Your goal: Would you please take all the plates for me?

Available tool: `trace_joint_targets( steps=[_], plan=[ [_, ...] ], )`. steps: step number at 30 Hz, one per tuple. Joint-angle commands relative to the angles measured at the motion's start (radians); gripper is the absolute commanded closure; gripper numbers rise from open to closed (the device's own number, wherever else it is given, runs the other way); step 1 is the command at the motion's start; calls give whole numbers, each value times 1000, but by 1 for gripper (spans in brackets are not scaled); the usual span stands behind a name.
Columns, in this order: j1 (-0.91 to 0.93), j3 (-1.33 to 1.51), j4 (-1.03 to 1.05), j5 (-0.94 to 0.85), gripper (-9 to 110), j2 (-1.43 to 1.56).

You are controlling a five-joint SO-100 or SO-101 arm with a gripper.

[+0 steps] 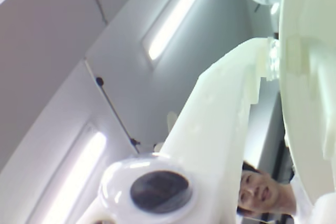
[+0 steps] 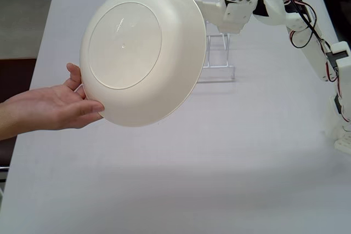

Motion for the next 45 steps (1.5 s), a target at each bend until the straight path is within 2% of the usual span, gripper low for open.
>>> trace_joint_targets(
  steps=[1, 7, 12, 17, 21, 27, 29, 33, 40, 45],
  plan=[
    [-2, -8, -14, -8, 100, 94],
    [-2, 3, 17, -32, 66, 94],
    [-2, 11, 29, -41, 58, 94],
    [0, 12, 55, -44, 57, 95],
    [14, 12, 187, -54, 62, 120],
    [58, 12, 495, -91, 97, 175],
    [77, 12, 586, -91, 101, 187],
    [106, 12, 718, -97, 102, 206],
    [127, 35, 796, -95, 102, 258],
    [117, 376, 672, -72, 102, 456]
  ],
)
